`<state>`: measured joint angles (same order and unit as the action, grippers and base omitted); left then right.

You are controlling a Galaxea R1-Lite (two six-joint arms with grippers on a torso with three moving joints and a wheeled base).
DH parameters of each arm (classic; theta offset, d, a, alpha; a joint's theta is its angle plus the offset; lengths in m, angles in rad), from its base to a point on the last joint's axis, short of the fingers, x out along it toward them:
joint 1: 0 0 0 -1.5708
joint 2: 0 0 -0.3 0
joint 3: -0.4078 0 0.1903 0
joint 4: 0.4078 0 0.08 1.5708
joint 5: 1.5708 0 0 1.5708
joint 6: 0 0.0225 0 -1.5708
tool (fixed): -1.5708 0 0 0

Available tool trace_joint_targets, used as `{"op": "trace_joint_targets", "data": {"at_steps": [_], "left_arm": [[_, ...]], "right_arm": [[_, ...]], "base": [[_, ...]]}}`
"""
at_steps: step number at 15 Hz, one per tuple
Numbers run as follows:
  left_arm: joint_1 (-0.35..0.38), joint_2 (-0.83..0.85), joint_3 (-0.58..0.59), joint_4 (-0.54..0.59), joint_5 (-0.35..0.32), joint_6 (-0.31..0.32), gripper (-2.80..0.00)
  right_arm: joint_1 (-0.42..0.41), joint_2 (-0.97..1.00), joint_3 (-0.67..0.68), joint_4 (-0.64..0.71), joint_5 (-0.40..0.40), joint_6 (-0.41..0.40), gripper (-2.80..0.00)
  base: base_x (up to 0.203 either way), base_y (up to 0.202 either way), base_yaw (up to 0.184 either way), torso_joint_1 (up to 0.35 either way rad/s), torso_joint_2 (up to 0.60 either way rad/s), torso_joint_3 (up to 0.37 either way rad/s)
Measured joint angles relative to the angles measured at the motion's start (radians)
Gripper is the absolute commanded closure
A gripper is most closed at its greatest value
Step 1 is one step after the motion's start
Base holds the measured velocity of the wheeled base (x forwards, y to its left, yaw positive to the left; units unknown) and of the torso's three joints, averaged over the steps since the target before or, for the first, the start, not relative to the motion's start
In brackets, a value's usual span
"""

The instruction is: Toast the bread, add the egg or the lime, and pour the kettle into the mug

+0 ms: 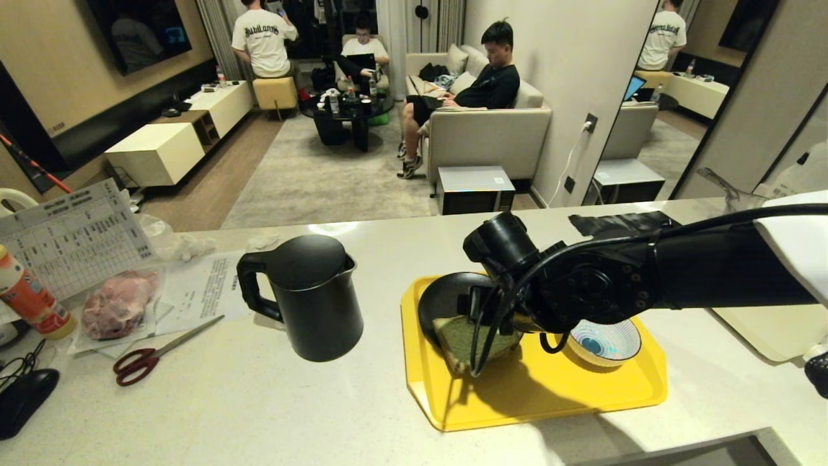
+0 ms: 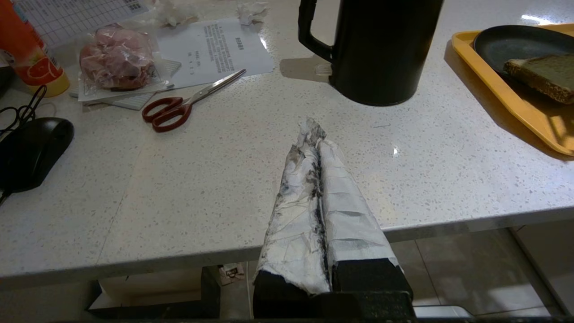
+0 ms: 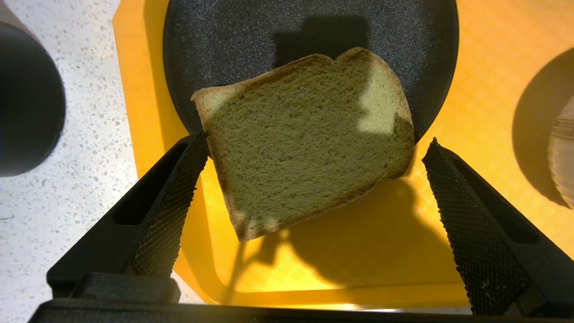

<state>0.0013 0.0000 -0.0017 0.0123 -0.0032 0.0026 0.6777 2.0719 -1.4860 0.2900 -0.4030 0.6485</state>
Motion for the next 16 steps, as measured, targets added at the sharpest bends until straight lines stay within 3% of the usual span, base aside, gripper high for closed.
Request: {"op": "trace_joint_targets", "data": {"at_steps": [6, 11, 14, 16], "left_arm": [[0.000, 0.000, 0.000, 0.000, 0.000, 0.001, 0.00], [0.000, 0.000, 0.000, 0.000, 0.000, 0.000, 0.00], [0.000, 0.000, 0.000, 0.000, 0.000, 0.000, 0.00], [0.000, 0.000, 0.000, 0.000, 0.000, 0.001, 0.00]], "right_arm": [[-0.001, -0.112, 0.021, 0.008, 0.000, -0.028, -2.80], [-0.016, -0.342, 0.077, 0.034, 0.003, -0.166, -2.80], [-0.123, -0.490, 0.055, 0.052, 0.005, -0.284, -2.80], [-0.210, -0.579, 0.024, 0.053, 0.021, -0.320, -2.80]], "base": [[0.000, 0.000, 0.000, 0.000, 0.00, 0.000], [0.000, 0.000, 0.000, 0.000, 0.00, 0.000], [0.000, 0.000, 0.000, 0.000, 0.00, 0.000], [0.000, 0.000, 0.000, 0.000, 0.00, 0.000]]}}
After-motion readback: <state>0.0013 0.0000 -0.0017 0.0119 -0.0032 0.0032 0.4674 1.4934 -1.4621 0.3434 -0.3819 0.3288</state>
